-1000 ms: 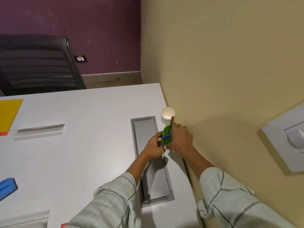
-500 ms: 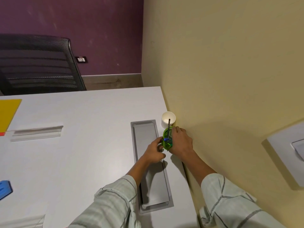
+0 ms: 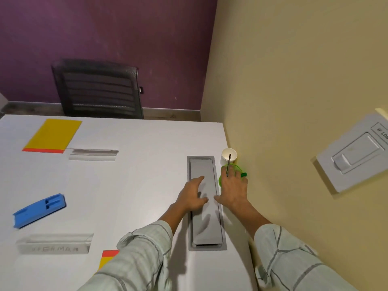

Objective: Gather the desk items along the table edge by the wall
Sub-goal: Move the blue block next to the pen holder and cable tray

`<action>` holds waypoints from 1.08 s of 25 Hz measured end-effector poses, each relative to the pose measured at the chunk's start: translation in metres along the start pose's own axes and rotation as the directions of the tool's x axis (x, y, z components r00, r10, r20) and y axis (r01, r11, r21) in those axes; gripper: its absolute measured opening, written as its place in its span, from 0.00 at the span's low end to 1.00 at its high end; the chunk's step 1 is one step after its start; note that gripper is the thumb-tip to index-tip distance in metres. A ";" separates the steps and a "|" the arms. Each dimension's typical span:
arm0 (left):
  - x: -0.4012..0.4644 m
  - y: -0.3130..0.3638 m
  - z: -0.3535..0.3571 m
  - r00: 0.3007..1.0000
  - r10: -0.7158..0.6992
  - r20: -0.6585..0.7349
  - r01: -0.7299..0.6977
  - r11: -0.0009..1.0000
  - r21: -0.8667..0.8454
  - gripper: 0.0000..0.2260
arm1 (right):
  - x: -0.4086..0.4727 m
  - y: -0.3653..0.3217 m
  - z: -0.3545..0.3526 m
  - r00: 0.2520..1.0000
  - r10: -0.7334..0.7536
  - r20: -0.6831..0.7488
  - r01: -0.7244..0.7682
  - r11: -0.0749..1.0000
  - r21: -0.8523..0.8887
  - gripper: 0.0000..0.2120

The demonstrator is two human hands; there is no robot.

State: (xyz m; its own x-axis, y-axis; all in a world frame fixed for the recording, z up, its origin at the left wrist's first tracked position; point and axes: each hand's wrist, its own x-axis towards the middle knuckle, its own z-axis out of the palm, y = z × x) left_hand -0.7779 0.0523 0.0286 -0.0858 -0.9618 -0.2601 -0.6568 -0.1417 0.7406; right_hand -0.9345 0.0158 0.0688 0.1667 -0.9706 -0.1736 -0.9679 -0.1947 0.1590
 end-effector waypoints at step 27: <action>-0.432 -0.191 -0.168 0.690 -0.371 -0.621 0.565 0.813 0.142 0.37 | -0.222 -0.361 -0.035 0.589 -0.808 -0.024 0.808 0.588 0.039 0.37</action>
State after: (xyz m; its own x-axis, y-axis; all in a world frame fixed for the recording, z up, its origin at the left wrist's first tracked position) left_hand -0.4893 0.4559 0.1038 0.6501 -0.7567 -0.0698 -0.6885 -0.6254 0.3672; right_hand -0.6156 0.2966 0.0841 0.8844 -0.4179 -0.2078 -0.4419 -0.8931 -0.0846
